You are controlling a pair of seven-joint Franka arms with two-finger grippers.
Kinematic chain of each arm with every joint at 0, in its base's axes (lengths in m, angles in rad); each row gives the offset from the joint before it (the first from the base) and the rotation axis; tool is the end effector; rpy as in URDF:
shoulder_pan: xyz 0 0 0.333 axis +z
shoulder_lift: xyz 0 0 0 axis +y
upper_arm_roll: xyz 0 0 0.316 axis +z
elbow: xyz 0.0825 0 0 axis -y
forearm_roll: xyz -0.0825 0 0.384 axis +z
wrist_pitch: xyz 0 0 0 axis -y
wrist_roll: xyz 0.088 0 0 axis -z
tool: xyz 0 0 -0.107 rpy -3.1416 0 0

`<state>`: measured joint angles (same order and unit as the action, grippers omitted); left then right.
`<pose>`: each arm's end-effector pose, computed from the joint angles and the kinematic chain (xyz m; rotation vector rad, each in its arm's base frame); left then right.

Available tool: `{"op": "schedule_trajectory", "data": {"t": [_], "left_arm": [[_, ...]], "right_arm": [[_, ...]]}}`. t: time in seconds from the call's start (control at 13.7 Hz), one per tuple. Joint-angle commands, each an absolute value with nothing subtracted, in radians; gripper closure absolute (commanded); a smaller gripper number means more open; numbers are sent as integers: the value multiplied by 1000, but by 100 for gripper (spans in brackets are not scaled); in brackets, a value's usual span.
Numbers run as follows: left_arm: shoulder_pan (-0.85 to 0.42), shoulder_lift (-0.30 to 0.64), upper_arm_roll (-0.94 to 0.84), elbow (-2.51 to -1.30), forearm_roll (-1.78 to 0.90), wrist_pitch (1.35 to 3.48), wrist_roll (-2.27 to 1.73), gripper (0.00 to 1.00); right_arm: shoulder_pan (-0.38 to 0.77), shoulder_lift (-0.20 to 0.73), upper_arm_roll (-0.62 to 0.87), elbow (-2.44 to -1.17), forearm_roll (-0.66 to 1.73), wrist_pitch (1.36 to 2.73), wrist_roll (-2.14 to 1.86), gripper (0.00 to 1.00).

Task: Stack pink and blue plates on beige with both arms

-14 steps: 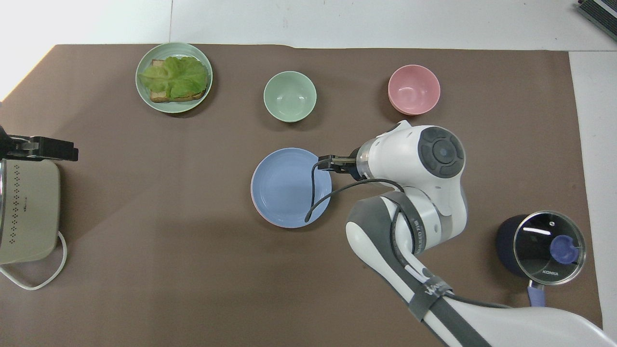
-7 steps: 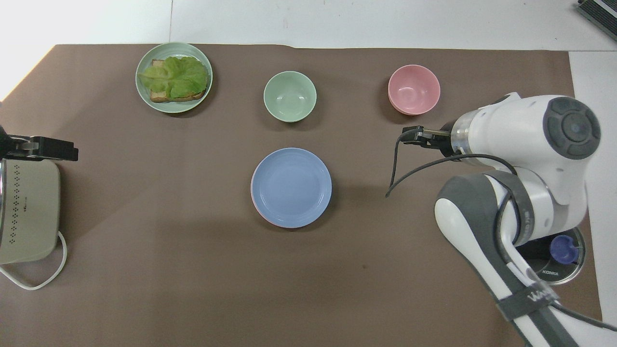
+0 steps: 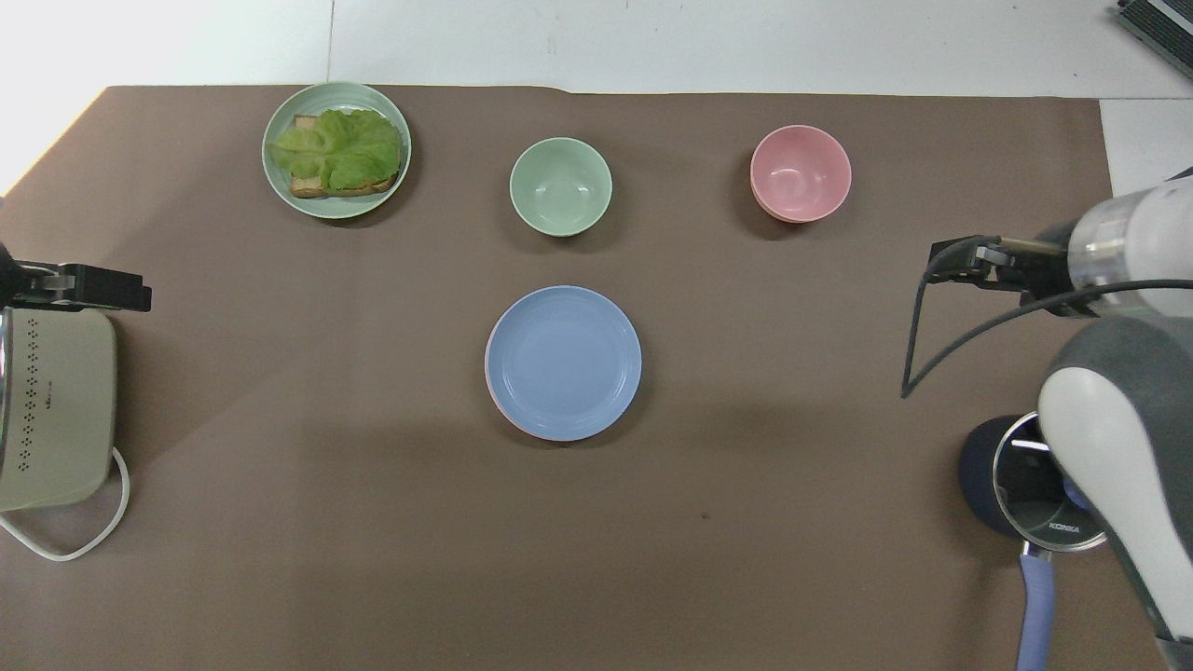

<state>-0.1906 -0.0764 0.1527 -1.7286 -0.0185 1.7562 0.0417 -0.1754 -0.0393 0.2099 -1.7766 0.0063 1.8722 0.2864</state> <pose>0.5461 -0.0194 0.6076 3.1054 -0.1196 0.1604 0.5638 0.0218 0.5750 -3.0905 0.3930 -0.2069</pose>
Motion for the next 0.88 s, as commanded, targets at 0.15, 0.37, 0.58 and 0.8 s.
{"op": "schedule_trajectory", "data": {"t": [0.15,0.37,0.58,0.8], "left_arm": [[-181,-81,146,-1717,-2,1735,48,0],[-181,-81,144,-1717,-2,1735,48,0],[-181,-81,146,-1717,-2,1735,48,0],[-181,-81,144,-1717,-2,1735,48,0]], "right_arm": [[-198,-28,204,-1590,-53,1659,245,0],[-187,-3,210,-1516,-97,1548,224,0],[-184,15,212,-1468,-72,1508,215,0],[-186,15,209,-1474,-23,1513,210,0]]}}
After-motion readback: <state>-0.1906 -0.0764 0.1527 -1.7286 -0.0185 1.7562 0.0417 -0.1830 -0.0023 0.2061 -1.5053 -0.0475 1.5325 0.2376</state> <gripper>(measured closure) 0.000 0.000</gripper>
